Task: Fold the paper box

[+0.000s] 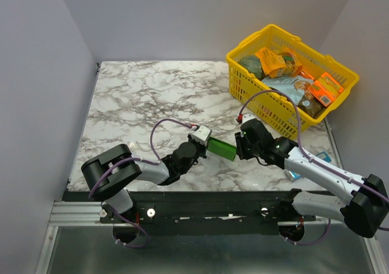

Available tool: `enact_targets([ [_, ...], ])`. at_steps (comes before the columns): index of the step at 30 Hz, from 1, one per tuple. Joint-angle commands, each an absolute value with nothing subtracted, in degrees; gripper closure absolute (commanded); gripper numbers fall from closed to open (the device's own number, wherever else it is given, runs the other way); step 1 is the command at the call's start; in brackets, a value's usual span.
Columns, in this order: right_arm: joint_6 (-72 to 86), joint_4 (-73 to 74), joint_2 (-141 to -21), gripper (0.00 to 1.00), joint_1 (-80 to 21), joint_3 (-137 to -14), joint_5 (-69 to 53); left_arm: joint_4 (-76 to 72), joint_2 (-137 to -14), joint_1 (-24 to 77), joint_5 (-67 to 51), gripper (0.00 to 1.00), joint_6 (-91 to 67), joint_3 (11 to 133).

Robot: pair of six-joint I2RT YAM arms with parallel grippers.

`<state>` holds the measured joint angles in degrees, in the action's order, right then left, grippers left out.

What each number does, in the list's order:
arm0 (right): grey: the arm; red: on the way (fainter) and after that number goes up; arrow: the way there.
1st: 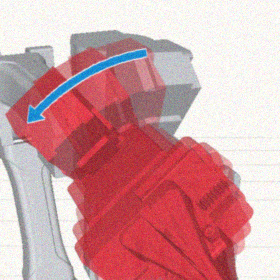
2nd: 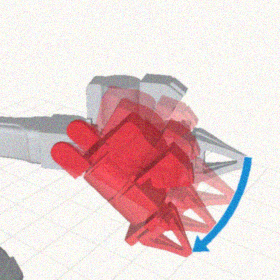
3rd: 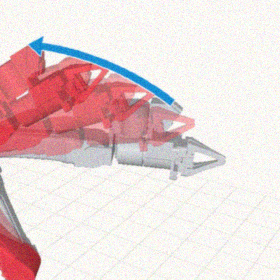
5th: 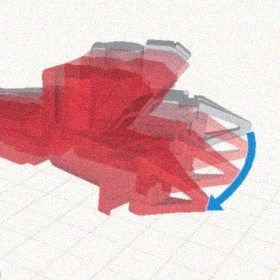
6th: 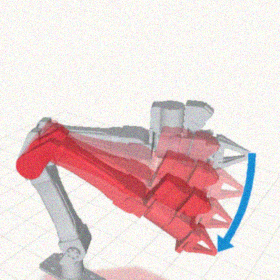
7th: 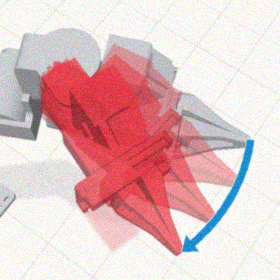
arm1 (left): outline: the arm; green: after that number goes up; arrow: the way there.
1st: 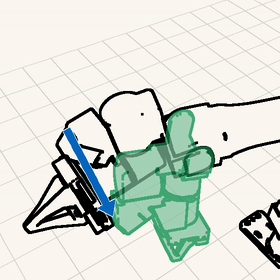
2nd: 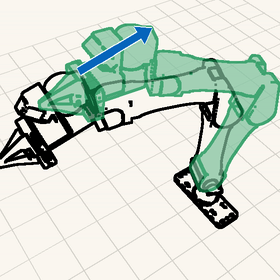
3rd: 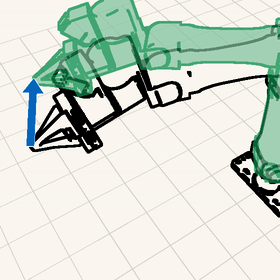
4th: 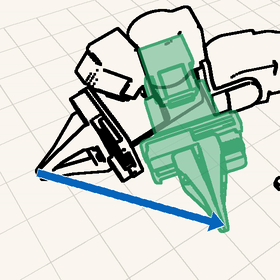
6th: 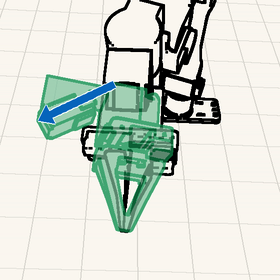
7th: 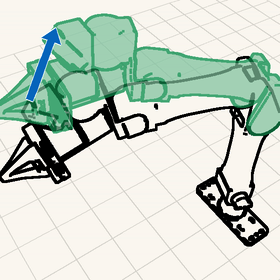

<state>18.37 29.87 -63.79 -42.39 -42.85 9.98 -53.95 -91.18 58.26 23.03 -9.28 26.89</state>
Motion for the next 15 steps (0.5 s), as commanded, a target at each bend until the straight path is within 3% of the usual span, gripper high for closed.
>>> enact_targets([
  [1,17.93,29.53,-65.47,0.67,-42.71,-43.24,12.66,-42.98,-92.55,58.97,23.29,1.0,-8.79,25.14],
  [5,17.06,28.04,-65.57,0.7,-42.71,-42.63,12.04,-42.98,-92.46,58.97,23.2,1.0,-8.53,25.05],
  [10,16.96,27.6,-65.48,0.82,-42.71,-43.5,9.76,-43.07,-92.99,59.15,23.29,1.0,-8.17,24.96],
  [15,17.23,27.69,-65.57,0.76,-42.71,-43.86,10.02,-43.07,-92.9,59.33,23.55,1.0,-8.09,24.87],
])
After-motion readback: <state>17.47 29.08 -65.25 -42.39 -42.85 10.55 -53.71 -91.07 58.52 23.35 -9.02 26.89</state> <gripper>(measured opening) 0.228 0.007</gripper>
